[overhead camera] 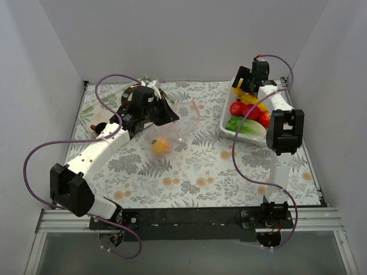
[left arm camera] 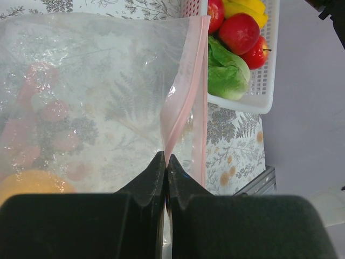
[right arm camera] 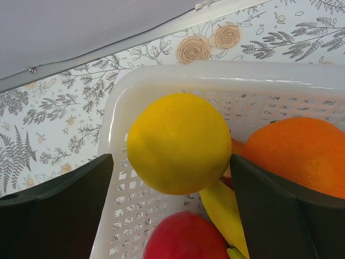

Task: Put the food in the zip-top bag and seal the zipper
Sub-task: Pick up the fake fruit from the bin.

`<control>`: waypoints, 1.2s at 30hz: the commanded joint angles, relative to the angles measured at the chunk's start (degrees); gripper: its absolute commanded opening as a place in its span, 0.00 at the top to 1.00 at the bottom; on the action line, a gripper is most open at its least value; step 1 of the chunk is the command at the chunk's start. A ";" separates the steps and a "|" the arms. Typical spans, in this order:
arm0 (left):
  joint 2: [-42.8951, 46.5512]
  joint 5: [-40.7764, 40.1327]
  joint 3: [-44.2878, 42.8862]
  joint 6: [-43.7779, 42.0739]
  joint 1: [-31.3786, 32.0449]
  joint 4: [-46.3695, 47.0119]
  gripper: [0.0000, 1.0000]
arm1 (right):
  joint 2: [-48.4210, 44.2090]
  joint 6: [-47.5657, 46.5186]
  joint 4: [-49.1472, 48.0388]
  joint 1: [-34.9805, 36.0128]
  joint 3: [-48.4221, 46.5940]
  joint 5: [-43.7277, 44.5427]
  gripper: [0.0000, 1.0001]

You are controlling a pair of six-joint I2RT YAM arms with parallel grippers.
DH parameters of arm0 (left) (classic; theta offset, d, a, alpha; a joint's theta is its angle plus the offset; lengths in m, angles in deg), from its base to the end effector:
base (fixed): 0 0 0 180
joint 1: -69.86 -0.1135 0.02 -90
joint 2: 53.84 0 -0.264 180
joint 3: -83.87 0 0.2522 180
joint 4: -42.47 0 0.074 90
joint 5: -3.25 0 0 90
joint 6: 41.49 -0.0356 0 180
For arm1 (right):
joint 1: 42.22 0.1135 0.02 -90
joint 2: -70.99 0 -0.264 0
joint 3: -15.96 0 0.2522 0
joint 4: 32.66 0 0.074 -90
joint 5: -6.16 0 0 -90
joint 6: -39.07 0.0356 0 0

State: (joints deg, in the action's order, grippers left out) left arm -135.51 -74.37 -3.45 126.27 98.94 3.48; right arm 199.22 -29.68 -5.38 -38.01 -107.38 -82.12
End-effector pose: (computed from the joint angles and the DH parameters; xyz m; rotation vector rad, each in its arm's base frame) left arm 0.2791 -0.1639 0.3398 -0.8756 2.2817 -1.2139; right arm 0.5261 0.0377 0.2410 0.3347 2.1143 0.2292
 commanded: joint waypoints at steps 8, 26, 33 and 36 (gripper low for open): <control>-0.33 0.71 -2.55 -0.85 -0.25 -0.52 1.00 | 1.76 3.79 -6.84 -0.08 1.13 0.30 0.09; -1.39 -0.43 -3.87 -0.85 -0.17 -1.05 1.00 | -10.18 1.16 -4.91 -0.08 3.06 1.01 0.79; -2.18 -1.31 -5.19 -1.11 -0.69 -1.84 1.00 | -19.84 1.86 -1.66 0.36 7.26 -0.31 0.84; -2.53 -1.22 -5.45 -1.03 -1.39 -1.92 1.00 | -27.04 2.21 -1.92 1.94 13.85 -1.28 0.84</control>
State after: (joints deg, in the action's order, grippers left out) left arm -137.74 -74.92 -6.64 126.07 98.59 1.99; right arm 180.53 -27.34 -7.67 -37.60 -99.62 -82.23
